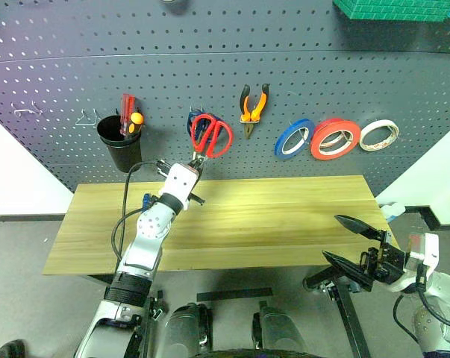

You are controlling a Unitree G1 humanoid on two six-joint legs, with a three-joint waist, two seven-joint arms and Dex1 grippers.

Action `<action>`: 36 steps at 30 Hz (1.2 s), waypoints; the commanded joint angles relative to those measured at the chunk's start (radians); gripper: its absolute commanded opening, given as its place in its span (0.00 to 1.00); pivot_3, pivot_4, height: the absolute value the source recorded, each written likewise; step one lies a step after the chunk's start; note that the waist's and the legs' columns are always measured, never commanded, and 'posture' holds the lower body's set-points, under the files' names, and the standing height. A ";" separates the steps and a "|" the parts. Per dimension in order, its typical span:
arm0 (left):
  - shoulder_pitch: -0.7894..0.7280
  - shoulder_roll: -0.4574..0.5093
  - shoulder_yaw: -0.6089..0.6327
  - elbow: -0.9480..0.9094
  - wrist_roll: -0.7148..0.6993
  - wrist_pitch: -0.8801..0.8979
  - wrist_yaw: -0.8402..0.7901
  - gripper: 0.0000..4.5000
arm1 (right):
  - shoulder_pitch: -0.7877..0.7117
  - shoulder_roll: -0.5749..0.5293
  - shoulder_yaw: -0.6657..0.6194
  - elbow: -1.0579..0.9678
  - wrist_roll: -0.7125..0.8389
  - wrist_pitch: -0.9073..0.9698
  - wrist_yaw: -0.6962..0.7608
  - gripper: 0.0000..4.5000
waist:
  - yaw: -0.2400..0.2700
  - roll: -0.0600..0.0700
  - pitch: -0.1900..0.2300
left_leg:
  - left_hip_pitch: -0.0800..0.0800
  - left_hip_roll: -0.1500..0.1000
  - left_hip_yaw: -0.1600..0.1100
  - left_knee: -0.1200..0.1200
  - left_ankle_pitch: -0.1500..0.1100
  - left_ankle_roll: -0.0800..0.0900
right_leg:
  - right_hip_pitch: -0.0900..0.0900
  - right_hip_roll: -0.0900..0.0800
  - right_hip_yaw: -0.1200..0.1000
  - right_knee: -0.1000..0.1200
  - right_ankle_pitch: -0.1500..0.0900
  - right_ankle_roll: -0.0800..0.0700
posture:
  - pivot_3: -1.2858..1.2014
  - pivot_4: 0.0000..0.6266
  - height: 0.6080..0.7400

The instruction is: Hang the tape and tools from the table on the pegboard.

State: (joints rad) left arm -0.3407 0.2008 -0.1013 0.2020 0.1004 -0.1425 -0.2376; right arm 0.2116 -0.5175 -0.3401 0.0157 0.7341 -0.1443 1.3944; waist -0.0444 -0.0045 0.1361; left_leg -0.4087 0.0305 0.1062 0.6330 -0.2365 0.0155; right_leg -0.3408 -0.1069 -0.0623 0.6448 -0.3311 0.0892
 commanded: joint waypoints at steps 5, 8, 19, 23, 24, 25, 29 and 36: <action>-0.067 0.013 0.014 0.085 0.005 -0.067 0.014 0.05 | -0.011 -0.012 -0.048 -0.073 0.089 0.088 -0.025 1.00 | 0.000 0.000 0.003 | 0.000 0.000 0.000 -0.001 0.000 0.000 | -0.001 0.000 0.000 -0.001 0.000 0.000 | 0.46 0.23 1.00; -0.086 0.010 0.013 0.115 0.005 -0.081 0.016 0.05 | -0.008 -0.006 -0.056 -0.105 0.112 0.126 -0.049 1.00 | 0.001 0.000 0.007 | -0.001 0.000 0.000 -0.001 0.000 0.000 | -0.004 0.000 0.000 -0.001 0.000 0.000 | 0.45 0.24 1.00; -0.140 0.004 0.012 0.212 0.001 -0.106 0.025 0.05 | -0.002 0.011 -0.063 -0.252 0.203 0.237 -0.153 1.00 | 0.001 -0.001 0.008 | -0.014 -0.001 0.000 -0.001 0.002 0.003 | -0.014 -0.001 0.000 0.000 0.000 0.001 | 0.45 0.24 1.00; -0.154 0.000 0.027 0.249 -0.015 -0.106 0.029 0.05 | 0.017 0.014 -0.059 -0.279 0.194 0.241 -0.162 1.00 | 0.001 -0.001 0.008 | -0.016 -0.001 0.000 -0.001 0.002 0.003 | -0.015 -0.001 -0.001 0.000 0.000 0.001 | 0.45 0.24 1.00; -0.158 -0.004 0.039 0.259 -0.027 -0.098 0.034 0.13 | 0.020 0.014 -0.058 -0.283 0.191 0.241 -0.164 1.00 | 0.000 -0.001 0.008 | -0.016 -0.002 0.000 -0.001 0.002 0.003 | -0.015 -0.001 -0.001 0.000 0.000 0.001 | 0.45 0.24 1.00; -0.161 -0.008 0.051 0.268 -0.045 -0.093 0.031 0.21 | 0.022 0.015 -0.058 -0.289 0.191 0.242 -0.167 1.00 | 0.000 -0.001 0.008 | -0.016 -0.002 0.000 -0.001 0.002 0.003 | -0.015 -0.001 -0.001 0.000 0.000 0.001 | 0.45 0.24 1.00; -0.171 -0.014 0.069 0.281 -0.047 -0.090 0.049 0.48 | 0.028 0.016 -0.053 -0.311 0.185 0.243 -0.184 1.00 | -0.001 -0.002 0.010 | -0.016 -0.002 0.000 0.000 0.002 0.003 | -0.016 -0.001 -0.002 0.001 0.000 0.001 | 0.45 0.24 1.00; -0.128 -0.016 0.056 0.237 -0.063 -0.086 0.005 0.99 | 0.002 0.014 -0.044 -0.326 0.179 0.249 -0.220 1.00 | -0.001 -0.003 0.010 | -0.016 -0.002 0.001 0.000 0.002 0.003 | -0.015 -0.001 -0.002 0.002 0.001 0.001 | 0.45 0.22 1.00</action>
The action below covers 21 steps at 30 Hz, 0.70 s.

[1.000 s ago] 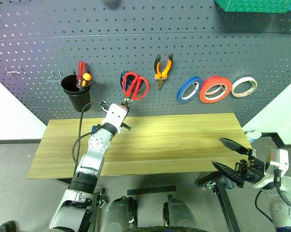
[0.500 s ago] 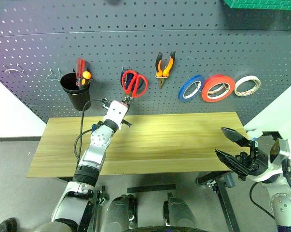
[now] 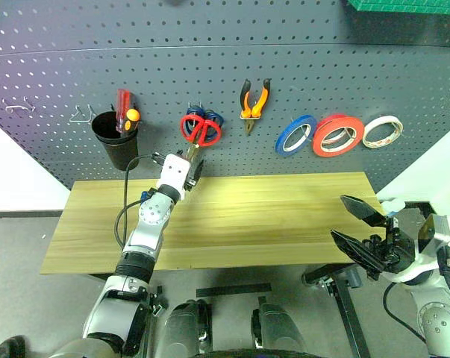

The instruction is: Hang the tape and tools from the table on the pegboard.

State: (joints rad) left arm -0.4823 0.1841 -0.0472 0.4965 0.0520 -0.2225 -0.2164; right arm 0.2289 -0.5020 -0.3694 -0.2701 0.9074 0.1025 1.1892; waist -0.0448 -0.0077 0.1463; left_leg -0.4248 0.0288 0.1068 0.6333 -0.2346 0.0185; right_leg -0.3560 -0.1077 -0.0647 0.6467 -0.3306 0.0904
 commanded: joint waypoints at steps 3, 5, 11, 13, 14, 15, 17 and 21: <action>0.058 0.005 0.001 -0.094 -0.010 0.011 -0.022 0.99 | -0.036 -0.003 -0.008 -0.064 0.019 0.021 -0.044 1.00 | -0.001 0.000 0.000 | 0.000 0.000 0.000 0.000 0.000 0.000 | 0.000 0.000 0.000 0.000 0.000 0.000 | 0.45 0.22 1.00; 0.106 0.009 0.001 -0.140 -0.016 0.029 -0.037 0.99 | -0.047 -0.005 0.001 -0.076 0.020 0.033 -0.051 1.00 | -0.003 0.000 0.000 | 0.000 0.000 0.000 0.000 0.000 0.000 | 0.000 0.001 0.000 0.001 0.000 0.000 | 0.45 0.21 1.00; 0.260 0.033 0.009 -0.302 -0.086 0.154 -0.128 0.99 | -0.082 0.000 0.024 -0.051 -0.003 0.041 -0.039 1.00 | 0.000 0.000 0.000 | 0.000 0.001 0.000 0.001 0.000 0.000 | 0.000 0.001 0.000 0.002 0.000 0.000 | 0.46 0.21 1.00; 0.313 0.049 0.014 -0.356 -0.095 0.193 -0.142 0.99 | -0.095 -0.005 0.034 -0.042 -0.014 0.041 -0.032 1.00 | 0.000 0.000 0.000 | 0.000 0.001 0.000 0.002 0.000 0.000 | 0.000 0.001 0.000 0.002 0.000 0.000 | 0.46 0.22 1.00; 0.332 0.055 0.017 -0.377 -0.093 0.210 -0.138 0.99 | -0.099 -0.006 0.038 -0.037 -0.025 0.036 -0.030 1.00 | 0.001 0.000 0.000 | 0.000 0.001 0.000 0.002 0.000 0.000 | 0.001 0.001 0.000 0.002 0.000 0.000 | 0.47 0.22 1.00; 0.348 0.061 0.027 -0.395 -0.090 0.223 -0.125 0.99 | -0.102 -0.007 0.038 -0.035 -0.026 0.037 -0.031 1.00 | 0.001 0.000 0.000 | 0.000 0.001 0.000 0.002 0.000 0.000 | 0.001 0.001 0.000 0.002 0.000 0.000 | 0.47 0.22 1.00; 0.371 0.077 0.044 -0.422 -0.083 0.245 -0.107 0.99 | -0.099 -0.011 0.037 -0.039 -0.026 0.044 -0.032 1.00 | 0.001 0.000 0.000 | 0.000 0.001 0.000 0.002 0.000 -0.001 | 0.001 0.001 0.000 0.002 0.000 0.000 | 0.47 0.23 1.00; 0.387 0.088 0.097 -0.445 -0.114 0.305 -0.082 0.99 | -0.086 -0.019 0.035 -0.054 -0.023 0.062 -0.033 1.00 | 0.001 0.000 0.002 | 0.000 0.001 -0.001 0.002 0.000 -0.001 | 0.000 0.000 0.000 0.002 0.000 0.000 | 0.48 0.28 1.00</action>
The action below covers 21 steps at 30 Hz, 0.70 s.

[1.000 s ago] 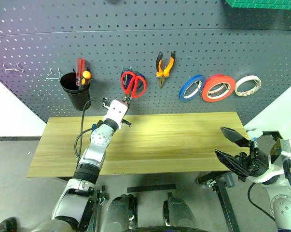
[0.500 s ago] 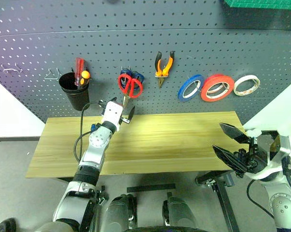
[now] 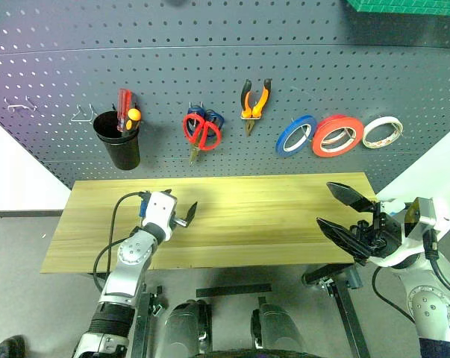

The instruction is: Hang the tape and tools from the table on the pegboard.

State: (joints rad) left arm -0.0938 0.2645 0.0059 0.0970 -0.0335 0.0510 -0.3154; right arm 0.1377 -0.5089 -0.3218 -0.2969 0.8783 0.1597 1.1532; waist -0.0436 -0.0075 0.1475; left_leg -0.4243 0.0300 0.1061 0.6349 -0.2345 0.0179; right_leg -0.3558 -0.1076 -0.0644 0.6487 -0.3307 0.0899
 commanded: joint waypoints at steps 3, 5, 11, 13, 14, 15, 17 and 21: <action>-0.013 0.019 0.075 -0.028 -0.041 0.059 0.021 0.99 | 0.024 -0.018 -0.013 -0.042 0.004 0.015 0.002 1.00 | 0.002 0.000 0.004 | 0.000 0.000 0.000 0.000 0.000 0.000 | 0.000 -0.001 0.000 -0.001 0.000 0.000 | 0.48 0.29 1.00; -0.032 0.031 0.097 -0.011 -0.047 0.072 0.026 0.99 | 0.041 -0.026 -0.021 -0.057 0.010 0.023 -0.002 1.00 | 0.001 -0.001 0.010 | 0.000 0.000 0.000 -0.001 0.000 0.000 | 0.000 -0.001 0.000 -0.001 0.000 0.000 | 0.48 0.31 1.00; -0.083 0.054 0.178 0.069 -0.089 0.092 0.041 0.99 | 0.071 -0.038 -0.027 -0.085 0.004 0.033 -0.014 1.00 | 0.001 -0.002 0.024 | 0.000 0.000 0.000 -0.002 0.000 0.000 | -0.001 -0.002 0.000 -0.002 0.000 -0.001 | 0.48 0.33 1.00; -0.094 0.057 0.195 0.085 -0.098 0.100 0.048 0.99 | 0.080 -0.037 -0.028 -0.094 0.005 0.035 -0.020 1.00 | 0.000 -0.002 0.029 | 0.000 0.000 0.000 -0.002 0.000 0.000 | -0.001 -0.002 0.000 -0.002 0.000 -0.001 | 0.48 0.33 1.00; -0.101 0.058 0.206 0.093 -0.107 0.106 0.049 0.99 | 0.081 -0.037 -0.028 -0.098 0.006 0.037 -0.025 1.00 | 0.001 -0.002 0.029 | 0.000 0.000 0.000 -0.003 0.000 0.000 | -0.001 -0.002 0.000 -0.003 0.000 -0.001 | 0.48 0.33 1.00; -0.110 0.058 0.226 0.108 -0.122 0.124 0.059 0.99 | 0.085 -0.037 -0.026 -0.103 0.004 0.037 -0.028 1.00 | 0.001 -0.002 0.030 | -0.001 -0.001 0.000 -0.003 0.000 0.000 | -0.001 -0.002 0.000 -0.003 0.000 -0.001 | 0.48 0.33 1.00; -0.120 0.056 0.260 0.131 -0.148 0.150 0.076 0.99 | 0.091 -0.036 -0.022 -0.113 0.001 0.038 -0.035 1.00 | 0.001 -0.003 0.035 | -0.001 -0.001 0.000 -0.003 0.000 0.000 | -0.001 -0.002 0.000 -0.003 0.000 -0.001 | 0.48 0.34 1.00; -0.123 0.056 0.275 0.156 -0.158 0.183 0.094 0.99 | 0.106 -0.041 -0.023 -0.126 0.000 0.045 -0.041 1.00 | 0.002 -0.005 0.046 | -0.001 -0.001 0.000 -0.003 0.000 0.000 | -0.001 -0.003 0.000 -0.003 0.000 0.000 | 0.48 0.35 1.00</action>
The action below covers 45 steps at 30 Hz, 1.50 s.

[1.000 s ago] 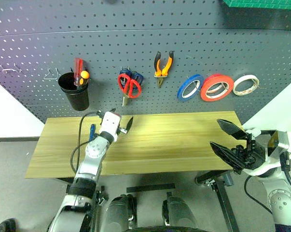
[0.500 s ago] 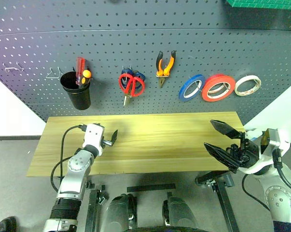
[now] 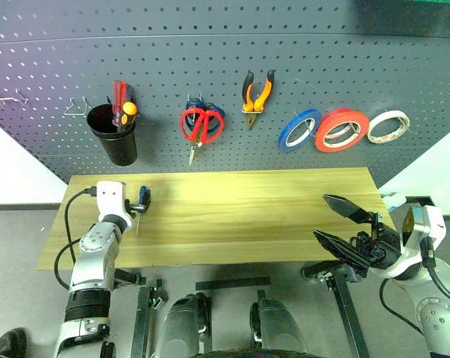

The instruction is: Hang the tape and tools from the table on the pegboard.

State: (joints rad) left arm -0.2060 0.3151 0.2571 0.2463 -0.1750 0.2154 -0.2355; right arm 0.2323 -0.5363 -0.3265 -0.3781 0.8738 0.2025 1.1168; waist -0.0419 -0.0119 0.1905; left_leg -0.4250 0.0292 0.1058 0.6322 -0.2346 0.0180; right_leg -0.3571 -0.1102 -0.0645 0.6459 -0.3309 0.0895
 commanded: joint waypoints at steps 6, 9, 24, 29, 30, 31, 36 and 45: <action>-0.015 0.028 -0.002 0.043 0.012 0.051 0.025 0.99 | 0.041 -0.027 -0.034 -0.069 0.016 0.019 -0.010 1.00 | 0.002 -0.003 0.016 | -0.001 0.000 0.000 0.000 0.000 0.000 | -0.001 -0.001 0.000 0.000 0.000 0.000 | 0.48 0.39 1.00; -0.023 0.036 -0.007 0.062 0.015 0.073 0.029 0.99 | 0.056 -0.033 -0.044 -0.083 0.027 0.025 -0.012 1.00 | 0.001 -0.003 0.024 | -0.001 0.000 0.000 0.000 0.000 0.000 | -0.001 -0.001 0.000 0.000 0.000 0.000 | 0.48 0.40 1.00; -0.140 0.107 -0.054 0.255 0.056 0.123 -0.015 0.99 | 0.109 -0.043 -0.068 -0.103 0.032 0.032 -0.004 1.00 | 0.002 -0.007 0.049 | -0.002 -0.001 0.000 -0.002 0.000 0.000 | -0.006 -0.002 0.000 -0.002 0.000 0.000 | 0.47 0.43 1.00; -0.189 0.109 -0.070 0.320 0.076 0.107 -0.021 0.99 | 0.117 -0.041 -0.069 -0.101 0.030 0.028 -0.002 1.00 | 0.000 -0.008 0.056 | -0.003 -0.001 0.000 -0.003 0.000 0.000 | -0.007 -0.002 0.000 -0.002 0.000 0.000 | 0.47 0.43 1.00; -0.194 0.110 -0.075 0.328 0.079 0.105 -0.022 0.99 | 0.117 -0.041 -0.070 -0.101 0.030 0.027 -0.002 1.00 | 0.000 -0.008 0.057 | -0.003 -0.001 0.000 -0.003 0.000 0.000 | -0.007 -0.002 0.000 -0.002 0.000 0.000 | 0.47 0.43 1.00; -0.196 0.110 -0.079 0.331 0.083 0.101 -0.023 0.99 | 0.118 -0.041 -0.071 -0.097 0.028 0.025 -0.001 1.00 | 0.000 -0.008 0.057 | -0.003 -0.001 0.000 -0.003 0.000 0.000 | -0.007 -0.002 -0.001 -0.002 0.000 0.000 | 0.47 0.43 1.00; -0.210 0.103 -0.094 0.355 0.092 0.104 -0.025 0.99 | 0.126 -0.039 -0.077 -0.095 0.027 0.019 0.002 1.00 | -0.001 -0.008 0.060 | -0.003 -0.001 0.000 -0.003 0.000 0.000 | -0.008 -0.002 -0.001 -0.002 0.000 0.000 | 0.47 0.44 1.00; -0.223 0.102 -0.104 0.357 0.100 0.104 -0.039 0.99 | 0.165 -0.034 -0.091 -0.112 0.033 0.020 0.011 1.00 | 0.001 -0.010 0.069 | -0.004 -0.001 0.000 -0.003 0.000 0.000 | -0.009 -0.003 -0.001 -0.002 0.000 0.000 | 0.46 0.47 1.00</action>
State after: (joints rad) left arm -0.4182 0.4102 0.1597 0.6111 -0.0806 0.3343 -0.2703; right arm 0.3831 -0.5703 -0.3895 -0.4428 0.8884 0.2356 1.1211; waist -0.0414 -0.0214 0.2598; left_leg -0.4287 0.0278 0.1061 0.6290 -0.2348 0.0179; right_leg -0.3656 -0.1128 -0.0654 0.6440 -0.3309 0.0896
